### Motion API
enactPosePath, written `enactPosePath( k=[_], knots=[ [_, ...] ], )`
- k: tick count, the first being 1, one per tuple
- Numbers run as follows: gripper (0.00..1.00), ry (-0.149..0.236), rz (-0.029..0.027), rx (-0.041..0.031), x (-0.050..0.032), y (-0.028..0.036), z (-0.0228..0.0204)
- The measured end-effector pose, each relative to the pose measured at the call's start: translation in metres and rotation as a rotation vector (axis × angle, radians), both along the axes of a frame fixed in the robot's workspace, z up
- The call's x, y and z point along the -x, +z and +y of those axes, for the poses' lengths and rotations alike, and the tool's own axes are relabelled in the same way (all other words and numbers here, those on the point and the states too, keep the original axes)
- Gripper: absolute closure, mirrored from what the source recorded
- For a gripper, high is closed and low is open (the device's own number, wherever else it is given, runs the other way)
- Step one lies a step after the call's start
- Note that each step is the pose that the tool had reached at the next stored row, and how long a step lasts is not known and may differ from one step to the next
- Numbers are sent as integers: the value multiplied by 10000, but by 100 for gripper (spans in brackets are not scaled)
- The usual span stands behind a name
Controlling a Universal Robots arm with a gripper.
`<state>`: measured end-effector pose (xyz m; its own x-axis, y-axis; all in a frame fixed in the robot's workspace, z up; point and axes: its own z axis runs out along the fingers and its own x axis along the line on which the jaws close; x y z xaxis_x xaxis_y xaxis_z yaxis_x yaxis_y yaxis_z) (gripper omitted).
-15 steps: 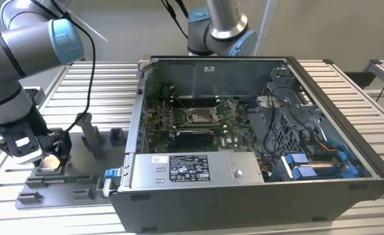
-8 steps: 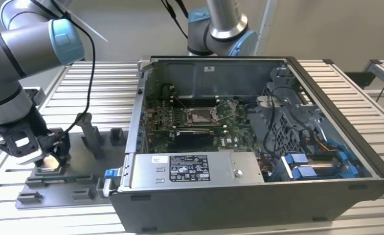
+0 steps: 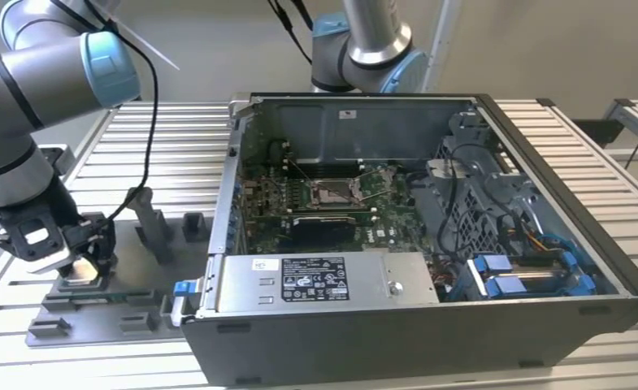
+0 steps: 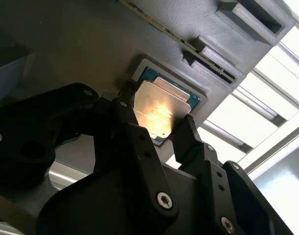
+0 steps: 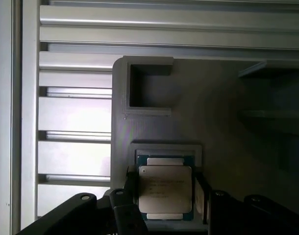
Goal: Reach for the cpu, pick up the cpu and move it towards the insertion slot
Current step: 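Pick up the cpu and move it towards the insertion slot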
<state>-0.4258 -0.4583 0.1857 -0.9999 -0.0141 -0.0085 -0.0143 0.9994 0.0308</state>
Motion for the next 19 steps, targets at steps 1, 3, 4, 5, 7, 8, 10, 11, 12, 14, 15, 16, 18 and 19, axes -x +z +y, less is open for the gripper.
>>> enactPosePath(
  k=[1, 3, 4, 5, 7, 8, 10, 11, 12, 14, 15, 16, 18, 19],
  knots=[
    [100, 0, 0, 0, 0, 0, -1],
    [100, 0, -2, -2, 0, 2, -1],
    [100, 0, -1, -1, 1, 13, -2],
    [100, 0, 1, 0, 0, 35, -2],
    [100, 0, -1, -1, 0, 116, -1],
    [100, 0, 1, 0, 0, 160, -1],
    [100, 0, -1, -1, 0, 249, -1],
    [100, 0, 1, 1, 0, 294, -1],
    [100, 0, 1, 0, -1, 341, -1],
    [100, 0, 0, -1, -2, 429, -1],
    [100, -1, 0, 0, -2, 475, -1],
    [100, -1, -1, -1, -3, 522, -1],
    [100, -1, -6, 1, -3, 598, -1],
    [100, 0, -20, -1, -3, 623, -2]
  ],
)
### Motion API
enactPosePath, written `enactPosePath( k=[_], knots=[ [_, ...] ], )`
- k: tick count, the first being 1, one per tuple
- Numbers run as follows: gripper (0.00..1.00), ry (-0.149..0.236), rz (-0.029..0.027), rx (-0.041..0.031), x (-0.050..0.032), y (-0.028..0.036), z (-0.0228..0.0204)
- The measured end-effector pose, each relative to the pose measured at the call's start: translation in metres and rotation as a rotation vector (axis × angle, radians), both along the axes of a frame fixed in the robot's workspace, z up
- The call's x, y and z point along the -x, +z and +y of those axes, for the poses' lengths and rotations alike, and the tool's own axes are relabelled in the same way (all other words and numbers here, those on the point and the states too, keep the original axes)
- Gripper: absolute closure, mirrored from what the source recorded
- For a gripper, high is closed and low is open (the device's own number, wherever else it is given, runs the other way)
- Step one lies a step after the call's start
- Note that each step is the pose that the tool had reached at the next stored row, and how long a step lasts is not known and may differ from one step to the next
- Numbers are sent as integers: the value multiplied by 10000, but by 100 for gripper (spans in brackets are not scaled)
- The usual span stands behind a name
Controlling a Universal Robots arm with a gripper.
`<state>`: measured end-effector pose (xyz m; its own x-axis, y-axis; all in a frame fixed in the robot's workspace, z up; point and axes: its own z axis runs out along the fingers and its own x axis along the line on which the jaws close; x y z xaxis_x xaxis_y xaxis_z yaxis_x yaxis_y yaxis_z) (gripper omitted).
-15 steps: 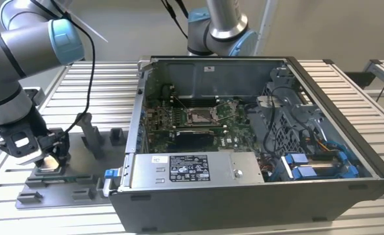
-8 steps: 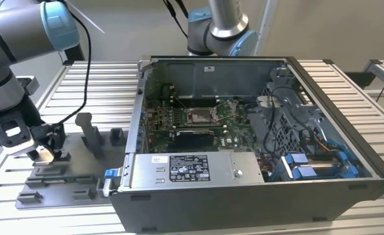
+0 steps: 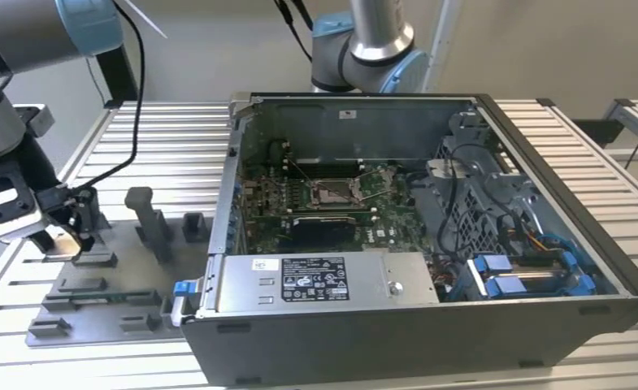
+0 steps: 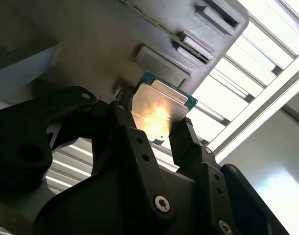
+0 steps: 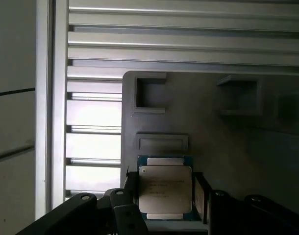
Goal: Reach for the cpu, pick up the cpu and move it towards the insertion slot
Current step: 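Pick up the cpu and move it towards the insertion slot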
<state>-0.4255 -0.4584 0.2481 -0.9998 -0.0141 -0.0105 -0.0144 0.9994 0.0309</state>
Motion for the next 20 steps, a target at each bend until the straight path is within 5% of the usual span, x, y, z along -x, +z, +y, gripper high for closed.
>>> enactPosePath(
  k=[5, 13, 16, 20],
  knots=[
    [100, -2, -223, -167, 0, 17, 1],
    [100, -3, -248, -189, -1, 63, 1],
    [100, -5, -208, -202, -1, 63, 1],
    [100, -8, 92, -278, -1, 66, 1]
  ],
)
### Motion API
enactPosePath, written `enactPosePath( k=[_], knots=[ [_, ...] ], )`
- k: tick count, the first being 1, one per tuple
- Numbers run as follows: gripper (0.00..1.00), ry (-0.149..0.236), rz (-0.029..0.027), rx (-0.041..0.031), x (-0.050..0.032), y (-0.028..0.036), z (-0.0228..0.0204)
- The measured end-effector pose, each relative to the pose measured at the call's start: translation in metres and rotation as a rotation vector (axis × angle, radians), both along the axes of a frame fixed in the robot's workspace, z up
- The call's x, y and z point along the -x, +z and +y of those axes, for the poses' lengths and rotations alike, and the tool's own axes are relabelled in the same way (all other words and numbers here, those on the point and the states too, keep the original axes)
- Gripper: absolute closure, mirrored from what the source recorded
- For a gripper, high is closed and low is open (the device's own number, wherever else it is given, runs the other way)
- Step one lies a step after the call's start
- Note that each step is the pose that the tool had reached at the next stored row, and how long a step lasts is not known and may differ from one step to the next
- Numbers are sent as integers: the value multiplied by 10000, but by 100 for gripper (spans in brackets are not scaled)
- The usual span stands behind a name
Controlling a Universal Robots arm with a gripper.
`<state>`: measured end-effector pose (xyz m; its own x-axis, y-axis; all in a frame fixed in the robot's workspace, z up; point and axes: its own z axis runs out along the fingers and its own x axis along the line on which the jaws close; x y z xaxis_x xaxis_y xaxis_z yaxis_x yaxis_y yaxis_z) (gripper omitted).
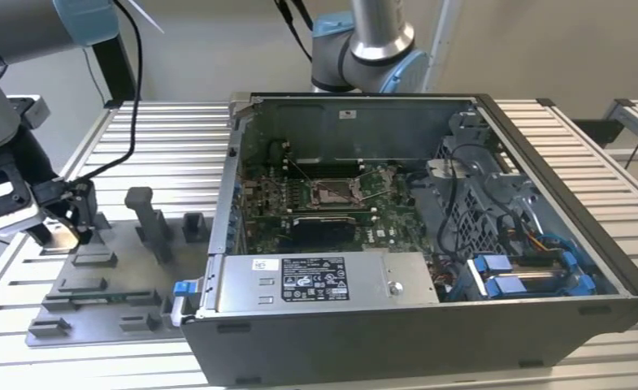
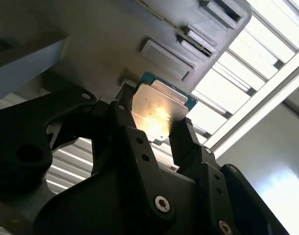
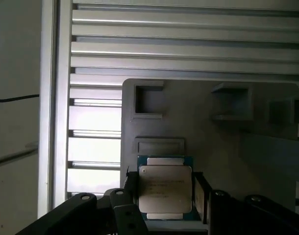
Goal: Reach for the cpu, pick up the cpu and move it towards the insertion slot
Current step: 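Pick up the cpu and move it towards the insertion slot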
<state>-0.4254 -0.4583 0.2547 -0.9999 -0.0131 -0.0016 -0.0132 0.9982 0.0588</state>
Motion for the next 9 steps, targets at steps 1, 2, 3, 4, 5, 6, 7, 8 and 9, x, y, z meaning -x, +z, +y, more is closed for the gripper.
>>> enactPosePath(
  k=[1, 2, 3, 4, 5, 6, 7, 8, 9],
  knots=[
    [100, 0, 68, -16, 0, 3, 0],
    [100, 0, 99, -22, 1, 9, 0],
    [100, 0, 103, -21, 1, 17, 0],
    [100, -1, 101, -23, 1, 33, 1],
    [100, -1, 101, -23, 0, 53, 0],
    [100, -1, 101, -23, 0, 87, 0],
    [100, 3, 101, -23, 0, 122, 0],
    [100, 6, 101, -23, 0, 160, 0],
    [100, 12, 99, -24, 0, 205, 0]
  ],
)
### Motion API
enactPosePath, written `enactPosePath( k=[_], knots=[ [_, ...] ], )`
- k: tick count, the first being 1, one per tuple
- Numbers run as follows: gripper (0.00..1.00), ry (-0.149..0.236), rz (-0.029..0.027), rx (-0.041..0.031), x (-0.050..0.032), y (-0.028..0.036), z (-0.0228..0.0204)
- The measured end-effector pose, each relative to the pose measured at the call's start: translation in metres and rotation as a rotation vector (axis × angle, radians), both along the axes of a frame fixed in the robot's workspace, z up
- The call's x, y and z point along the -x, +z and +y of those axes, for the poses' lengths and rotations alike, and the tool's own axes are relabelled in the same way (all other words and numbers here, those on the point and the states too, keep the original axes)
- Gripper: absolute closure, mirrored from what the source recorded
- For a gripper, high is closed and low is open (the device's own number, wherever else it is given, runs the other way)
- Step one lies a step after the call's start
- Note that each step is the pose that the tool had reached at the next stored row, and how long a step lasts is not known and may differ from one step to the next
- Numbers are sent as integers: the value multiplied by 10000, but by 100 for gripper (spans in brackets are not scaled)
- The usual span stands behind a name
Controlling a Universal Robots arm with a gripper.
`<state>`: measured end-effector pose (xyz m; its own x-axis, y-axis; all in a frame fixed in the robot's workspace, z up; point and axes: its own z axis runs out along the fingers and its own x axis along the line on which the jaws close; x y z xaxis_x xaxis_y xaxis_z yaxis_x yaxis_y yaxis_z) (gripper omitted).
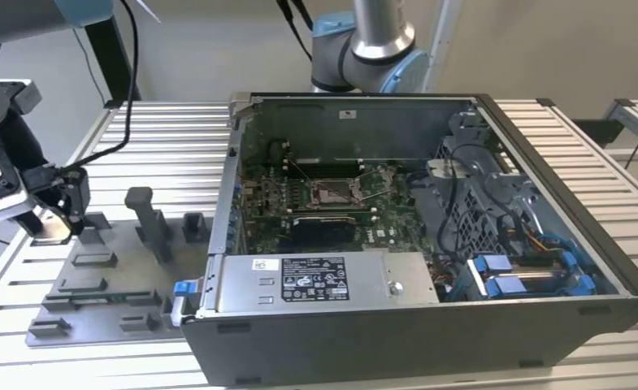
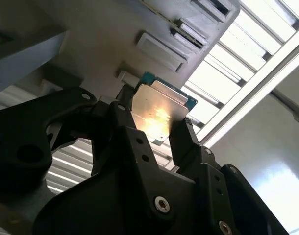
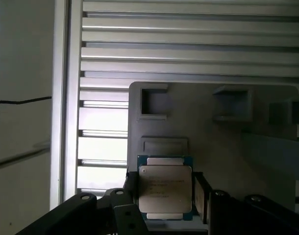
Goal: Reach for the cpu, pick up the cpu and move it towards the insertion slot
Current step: 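Pick up the cpu and move it towards the insertion slot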
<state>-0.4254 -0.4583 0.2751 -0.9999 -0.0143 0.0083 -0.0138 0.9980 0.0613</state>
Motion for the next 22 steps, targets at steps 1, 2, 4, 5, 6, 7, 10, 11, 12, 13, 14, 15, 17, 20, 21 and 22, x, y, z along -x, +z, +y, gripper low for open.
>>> enactPosePath(
  k=[1, 2, 4, 5, 6, 7, 10, 11, 12, 13, 14, 15, 17, 20, 21, 22],
  knots=[
    [100, 4, 1, 1, 0, 41, 0],
    [100, 6, 1, 1, 0, 89, 0],
    [100, 7, 2, 2, 0, 184, 0],
    [100, 7, 1, 2, 0, 228, 0],
    [100, 7, 1, 3, 0, 274, 0],
    [100, 7, 1, 5, 0, 316, 0],
    [100, 7, 1, 14, 0, 457, 0],
    [100, 8, 1, 17, 0, 501, 0],
    [100, 8, 0, 23, -1, 545, -1],
    [100, 7, 2, 34, 0, 589, 0],
    [100, 8, 2, 48, 0, 628, 0],
    [100, 8, 0, 67, 0, 664, 0],
    [100, 7, 1, 140, 0, 718, 0],
    [100, 8, 1, 245, 0, 804, -1],
    [100, 8, 1, 269, 0, 840, 0],
    [100, 7, 0, 297, 0, 875, 0]
  ],
)
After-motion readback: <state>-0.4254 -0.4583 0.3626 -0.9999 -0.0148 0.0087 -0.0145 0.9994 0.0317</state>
